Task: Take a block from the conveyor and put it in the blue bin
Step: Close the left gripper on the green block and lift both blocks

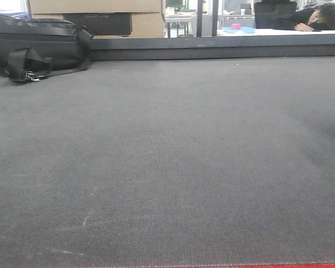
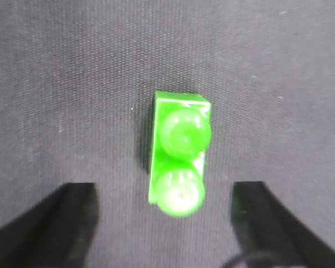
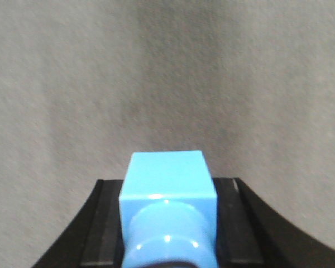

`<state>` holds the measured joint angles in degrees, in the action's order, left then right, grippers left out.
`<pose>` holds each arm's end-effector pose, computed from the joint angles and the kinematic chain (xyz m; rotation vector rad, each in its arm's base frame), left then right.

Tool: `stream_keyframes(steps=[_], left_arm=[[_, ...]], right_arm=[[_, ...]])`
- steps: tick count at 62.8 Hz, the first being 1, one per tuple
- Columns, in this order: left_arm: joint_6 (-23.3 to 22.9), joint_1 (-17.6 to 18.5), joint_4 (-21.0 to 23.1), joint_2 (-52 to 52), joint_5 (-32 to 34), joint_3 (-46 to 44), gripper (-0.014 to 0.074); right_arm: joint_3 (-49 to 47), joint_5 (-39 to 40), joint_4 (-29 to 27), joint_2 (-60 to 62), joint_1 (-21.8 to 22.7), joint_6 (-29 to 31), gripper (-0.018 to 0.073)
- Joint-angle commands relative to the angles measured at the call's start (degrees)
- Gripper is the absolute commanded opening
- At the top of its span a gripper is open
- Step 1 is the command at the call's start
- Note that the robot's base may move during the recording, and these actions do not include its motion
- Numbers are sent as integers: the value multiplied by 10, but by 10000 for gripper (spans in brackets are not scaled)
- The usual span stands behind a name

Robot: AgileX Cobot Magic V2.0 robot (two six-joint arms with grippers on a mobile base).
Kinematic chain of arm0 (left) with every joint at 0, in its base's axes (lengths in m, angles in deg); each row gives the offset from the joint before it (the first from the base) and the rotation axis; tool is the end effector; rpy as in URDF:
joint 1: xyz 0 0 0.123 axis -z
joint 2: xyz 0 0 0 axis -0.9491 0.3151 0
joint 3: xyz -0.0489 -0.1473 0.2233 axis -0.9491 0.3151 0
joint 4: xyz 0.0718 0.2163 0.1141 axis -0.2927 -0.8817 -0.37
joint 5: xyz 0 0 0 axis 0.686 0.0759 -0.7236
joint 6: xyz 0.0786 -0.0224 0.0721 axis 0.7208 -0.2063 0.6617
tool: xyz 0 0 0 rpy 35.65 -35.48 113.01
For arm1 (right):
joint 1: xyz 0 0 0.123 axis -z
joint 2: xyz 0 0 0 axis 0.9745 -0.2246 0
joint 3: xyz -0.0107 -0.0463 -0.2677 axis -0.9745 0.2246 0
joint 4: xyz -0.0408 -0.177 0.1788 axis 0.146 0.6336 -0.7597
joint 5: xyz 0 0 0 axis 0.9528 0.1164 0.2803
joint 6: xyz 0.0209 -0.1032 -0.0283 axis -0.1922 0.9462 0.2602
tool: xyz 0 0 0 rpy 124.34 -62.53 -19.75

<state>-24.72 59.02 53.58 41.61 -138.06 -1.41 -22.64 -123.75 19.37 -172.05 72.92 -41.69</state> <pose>0.2881 0.0602 0.2251 -0.0708 3.0036 -0.0173 0.2851 0.0302 0.2286 0.0066 2.8730 0.1589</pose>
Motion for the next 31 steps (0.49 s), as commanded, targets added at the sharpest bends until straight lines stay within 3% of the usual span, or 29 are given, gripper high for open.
stream_keyframes(steps=[1, 15, 31], left_arm=[[13, 16, 0, 14, 29, 15, 401], [5, 41, -24, 47, 93, 30, 381], [5, 41, -30, 79, 80, 30, 358]], right_arm=[[-3, 22, -8, 6, 1, -1, -162], [-3, 30, -25, 6, 1, -1, -162], [-3, 30, -26, 6, 1, -1, -162]])
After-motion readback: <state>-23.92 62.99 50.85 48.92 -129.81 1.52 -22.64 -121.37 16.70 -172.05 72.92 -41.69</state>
